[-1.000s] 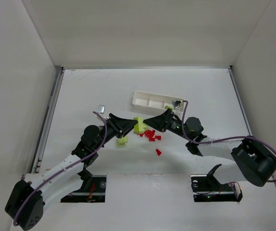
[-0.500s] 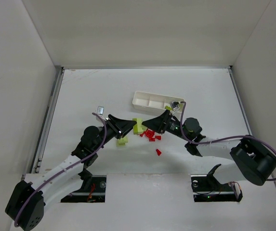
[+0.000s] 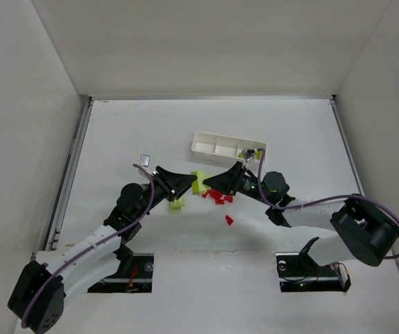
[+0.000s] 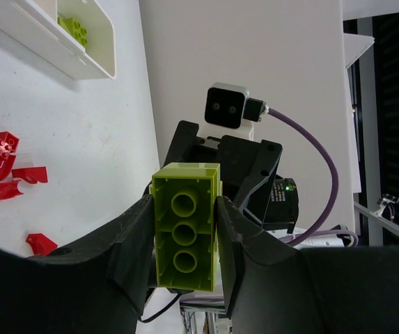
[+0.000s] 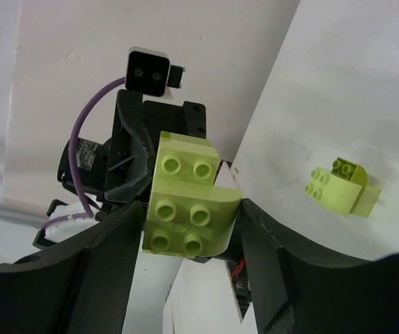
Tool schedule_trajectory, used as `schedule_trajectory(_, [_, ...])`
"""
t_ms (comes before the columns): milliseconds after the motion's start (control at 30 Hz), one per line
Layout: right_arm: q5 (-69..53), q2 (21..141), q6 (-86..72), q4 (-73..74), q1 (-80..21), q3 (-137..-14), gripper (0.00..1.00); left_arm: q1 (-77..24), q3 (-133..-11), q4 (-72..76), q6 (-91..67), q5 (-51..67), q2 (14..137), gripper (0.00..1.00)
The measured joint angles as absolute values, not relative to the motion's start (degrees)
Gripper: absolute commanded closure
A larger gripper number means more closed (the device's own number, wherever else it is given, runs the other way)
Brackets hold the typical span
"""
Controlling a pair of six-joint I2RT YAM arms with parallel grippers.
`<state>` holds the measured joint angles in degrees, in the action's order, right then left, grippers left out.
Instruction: Sort the legos into containers by color
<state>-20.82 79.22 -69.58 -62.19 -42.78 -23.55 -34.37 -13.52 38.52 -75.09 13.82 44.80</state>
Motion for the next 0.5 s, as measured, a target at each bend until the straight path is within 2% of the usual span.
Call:
schedule_trajectory(167, [-20.49,79.24,-70.15,-62.52,-42.78,-23.44,0.37,-34.39,-13.45,38.87,-75.26,13.76,44.77,0.81])
schedule_trajectory(300, [-20.18,79.24,-70.54,-63.7,-42.81,-22.92,0.43,-34.26,-13.45,39.22,-75.33,13.93,44.77,0.81])
schedule_trajectory(500, [-19.97,79.09,-70.98,-64.07,-42.83,-22.35,0.47,-34.0,-13.32,39.24,-75.31,14.68,44.77,0.81])
